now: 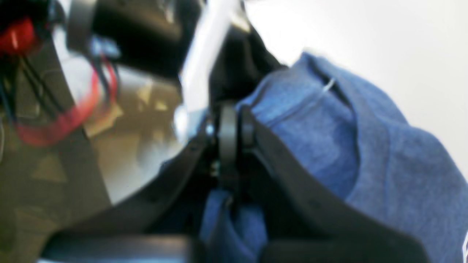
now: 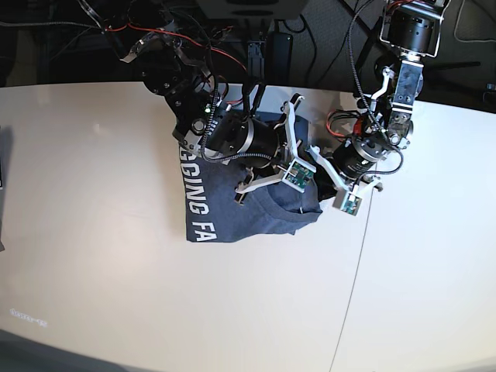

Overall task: Fold the T-shirt properly
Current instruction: 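Fold the shirt over with the right gripper toward the left gripper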

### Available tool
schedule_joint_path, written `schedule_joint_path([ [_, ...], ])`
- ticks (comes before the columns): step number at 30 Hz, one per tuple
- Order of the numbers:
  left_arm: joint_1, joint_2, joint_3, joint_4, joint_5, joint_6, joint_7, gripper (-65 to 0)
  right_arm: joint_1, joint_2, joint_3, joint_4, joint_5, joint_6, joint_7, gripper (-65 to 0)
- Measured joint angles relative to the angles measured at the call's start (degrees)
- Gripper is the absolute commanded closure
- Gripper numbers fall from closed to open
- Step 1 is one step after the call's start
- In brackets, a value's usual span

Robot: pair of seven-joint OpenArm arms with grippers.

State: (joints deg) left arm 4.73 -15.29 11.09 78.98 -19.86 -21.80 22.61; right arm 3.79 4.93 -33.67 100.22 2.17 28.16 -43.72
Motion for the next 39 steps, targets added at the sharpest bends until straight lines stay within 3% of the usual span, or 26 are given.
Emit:
schedule_joint_path([
  [5, 0.0, -4.4, -2.9, -0.2, -1.6, -0.3, 2.0, 0.0, -0.3, 0.3, 0.0, -0.1, 1.5, 0.0, -0.9, 0.0],
  [12, 0.0, -5.5, -2.9, -0.2, -2.6, -0.4, 2.4, 0.0, -0.3, 0.1, 0.0, -0.1, 7.1, 0.0, -0.9, 0.0],
  [16, 0.0, -5.5, -2.9, -0.2, -2.7, -0.4, 2.4, 0.0, -0.3, -1.4, -0.1, -0.1, 9.9, 0.0, -0.9, -17.4],
  [19, 0.0, -5.5, -2.9, -0.2, -2.7, -0.4, 2.4, 0.0, -0.3, -2.4, -0.2, -0.1, 13.3, 0.0, -0.9, -23.0],
  [26, 0.0, -5.6, -2.9, -0.2, -2.6, -0.4, 2.4, 0.0, -0.2, -4.2, -1.4, -0.1, 17.9, 0.0, -1.0, -22.0],
  [27, 0.0, -5.7, -2.9, -0.2, -2.6, -0.4, 2.4, 0.0, 0.1, -4.2, -1.1, -0.1, 17.5, 0.0, -1.0, -18.6],
  [29, 0.0, -5.9, -2.9, -0.2, -2.7, -0.4, 2.5, 0.0, 1.4, -4.4, -0.2, -0.1, 15.3, 0.0, -1.2, -2.7],
  [30, 0.0, -5.9, -2.9, -0.2, -2.7, -0.4, 2.5, 0.0, 2.1, -4.5, 0.6, -0.1, 13.5, 0.0, -1.1, 0.0],
  [36, 0.0, -6.2, -2.9, -0.2, -2.7, -0.4, 2.6, 0.0, 3.5, -4.3, 4.7, -0.1, 0.8, 0.0, -3.4, 0.0],
  [39, 0.0, -7.0, -2.9, -0.2, -2.7, -0.4, 2.7, 0.0, 3.5, -3.3, 4.6, -0.1, 1.9, 0.0, -4.5, 0.0],
])
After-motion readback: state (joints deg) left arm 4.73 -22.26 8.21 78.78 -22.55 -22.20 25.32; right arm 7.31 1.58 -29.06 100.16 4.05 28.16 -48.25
